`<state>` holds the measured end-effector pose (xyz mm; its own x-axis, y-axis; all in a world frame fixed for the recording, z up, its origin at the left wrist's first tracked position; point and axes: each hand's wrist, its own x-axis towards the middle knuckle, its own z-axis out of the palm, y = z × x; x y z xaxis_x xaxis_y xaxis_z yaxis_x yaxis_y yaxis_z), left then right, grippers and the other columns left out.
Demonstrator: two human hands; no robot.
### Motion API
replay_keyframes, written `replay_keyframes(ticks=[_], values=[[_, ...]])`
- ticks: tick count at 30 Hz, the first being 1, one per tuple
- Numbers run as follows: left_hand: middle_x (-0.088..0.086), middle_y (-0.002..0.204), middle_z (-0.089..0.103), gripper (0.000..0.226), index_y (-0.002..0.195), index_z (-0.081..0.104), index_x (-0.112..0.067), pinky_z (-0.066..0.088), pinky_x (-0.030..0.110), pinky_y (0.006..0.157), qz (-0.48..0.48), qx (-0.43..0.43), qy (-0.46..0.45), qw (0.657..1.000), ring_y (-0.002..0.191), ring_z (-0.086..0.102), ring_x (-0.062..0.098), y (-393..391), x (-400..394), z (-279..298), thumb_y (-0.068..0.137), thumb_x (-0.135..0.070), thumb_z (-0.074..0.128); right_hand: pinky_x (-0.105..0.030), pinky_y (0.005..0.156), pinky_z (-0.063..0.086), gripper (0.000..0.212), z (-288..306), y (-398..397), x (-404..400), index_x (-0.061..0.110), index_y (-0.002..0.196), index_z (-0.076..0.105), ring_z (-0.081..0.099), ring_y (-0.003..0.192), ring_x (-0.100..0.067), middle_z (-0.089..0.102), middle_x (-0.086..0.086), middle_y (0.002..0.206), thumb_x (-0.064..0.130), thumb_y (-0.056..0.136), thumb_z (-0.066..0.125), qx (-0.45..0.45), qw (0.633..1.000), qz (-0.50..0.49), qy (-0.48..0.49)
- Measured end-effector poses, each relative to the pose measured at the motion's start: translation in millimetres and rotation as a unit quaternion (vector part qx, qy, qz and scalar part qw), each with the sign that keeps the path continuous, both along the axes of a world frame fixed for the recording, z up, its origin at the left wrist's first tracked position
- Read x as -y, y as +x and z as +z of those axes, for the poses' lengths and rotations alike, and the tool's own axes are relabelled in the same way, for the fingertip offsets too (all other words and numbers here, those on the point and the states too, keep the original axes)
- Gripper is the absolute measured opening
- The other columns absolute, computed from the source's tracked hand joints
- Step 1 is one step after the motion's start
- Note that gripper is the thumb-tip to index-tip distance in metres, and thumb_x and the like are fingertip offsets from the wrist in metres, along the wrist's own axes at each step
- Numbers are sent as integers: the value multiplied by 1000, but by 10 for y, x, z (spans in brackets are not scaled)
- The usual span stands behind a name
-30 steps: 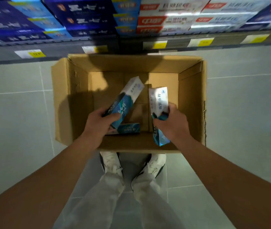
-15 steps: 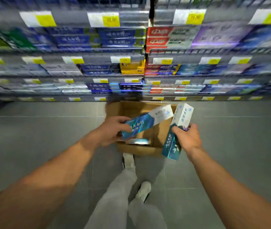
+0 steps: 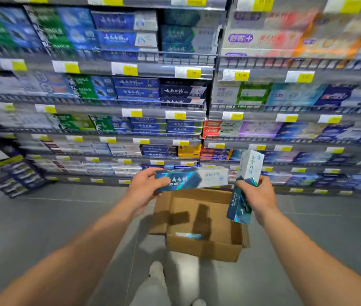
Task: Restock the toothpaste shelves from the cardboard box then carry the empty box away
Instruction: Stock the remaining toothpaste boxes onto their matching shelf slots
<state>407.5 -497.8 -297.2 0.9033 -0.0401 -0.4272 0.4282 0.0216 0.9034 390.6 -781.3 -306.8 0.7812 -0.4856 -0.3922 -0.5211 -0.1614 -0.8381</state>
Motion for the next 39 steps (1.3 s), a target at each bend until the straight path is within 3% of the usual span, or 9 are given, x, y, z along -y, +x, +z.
replay_keyframes(ticks=[4, 8, 10, 20, 24, 28, 33, 37, 39], values=[[9, 93, 70, 22, 105, 61, -4, 52, 29, 57, 23, 46, 19, 998, 75, 68, 18, 154, -245, 292, 85, -7, 70, -46, 85, 54, 51, 348, 66, -155, 22, 110, 44, 63, 94, -22, 63, -2, 106, 32, 73, 78, 28, 998, 17, -45], [16, 92, 61, 34, 105, 56, 8, 57, 43, 76, 29, 79, 20, 996, 78, 67, 21, 385, -555, 482, 83, -12, 73, -36, 68, 53, 49, 617, 183, -375, 18, 113, 46, 61, 83, -19, 62, -1, 98, 27, 76, 76, 57, 995, 36, -80], [19, 102, 67, 32, 109, 61, 0, 58, 49, 81, 27, 93, 6, 995, 83, 68, 24, 535, -704, 574, 83, -13, 74, -33, 60, 51, 47, 748, 254, -516, 16, 113, 46, 60, 80, -18, 61, -2, 98, 25, 78, 76, 70, 992, 43, -96], [7, 100, 73, 16, 103, 67, -14, 58, 34, 68, -8, 181, 5, 983, 83, 72, 19, 1308, -1012, 1112, 88, -10, 69, -35, 73, 44, 60, 1260, 812, -894, 14, 131, 43, 57, 94, -25, 57, -7, 118, 30, 82, 74, 92, 981, 66, -160], [-1, 96, 71, 15, 96, 64, -17, 58, 30, 73, 12, 208, 30, 978, 84, 70, 13, 1684, -898, 1296, 85, -10, 72, -35, 68, 48, 50, 1418, 1053, -854, 18, 119, 44, 60, 90, -23, 58, -3, 109, 27, 80, 75, 108, 978, 64, -166], [-1, 115, 63, 32, 114, 62, -14, 54, 36, 90, 43, 234, 28, 971, 102, 63, 11, 2077, -739, 1496, 84, -14, 74, -30, 64, 45, 44, 1523, 1398, -724, 20, 112, 43, 59, 87, -21, 55, 1, 105, 25, 81, 73, 120, 971, 87, -188], [1, 99, 72, 16, 94, 66, -17, 54, 40, 89, 52, 281, 46, 957, 97, 68, 18, 2570, -458, 1750, 82, -11, 75, -19, 54, 40, 44, 1576, 1818, -507, 18, 114, 45, 58, 88, -20, 56, -1, 107, 24, 81, 74, 139, 965, 105, -196], [-10, 91, 65, 16, 91, 64, -18, 48, 22, 74, 64, 304, 64, 948, 84, 60, 3, 2884, -202, 1835, 83, -7, 73, -14, 52, 37, 45, 1524, 2065, -321, 18, 117, 46, 57, 87, -18, 57, 0, 109, 25, 81, 73, 126, 962, 127, -207], [-4, 94, 66, 15, 91, 64, -18, 48, 22, 69, 65, 305, 75, 947, 86, 62, 11, 2995, -119, 1844, 84, -8, 73, -14, 54, 37, 43, 1502, 2165, -276, 19, 114, 45, 57, 88, -18, 58, -1, 112, 26, 81, 73, 120, 960, 133, -213]])
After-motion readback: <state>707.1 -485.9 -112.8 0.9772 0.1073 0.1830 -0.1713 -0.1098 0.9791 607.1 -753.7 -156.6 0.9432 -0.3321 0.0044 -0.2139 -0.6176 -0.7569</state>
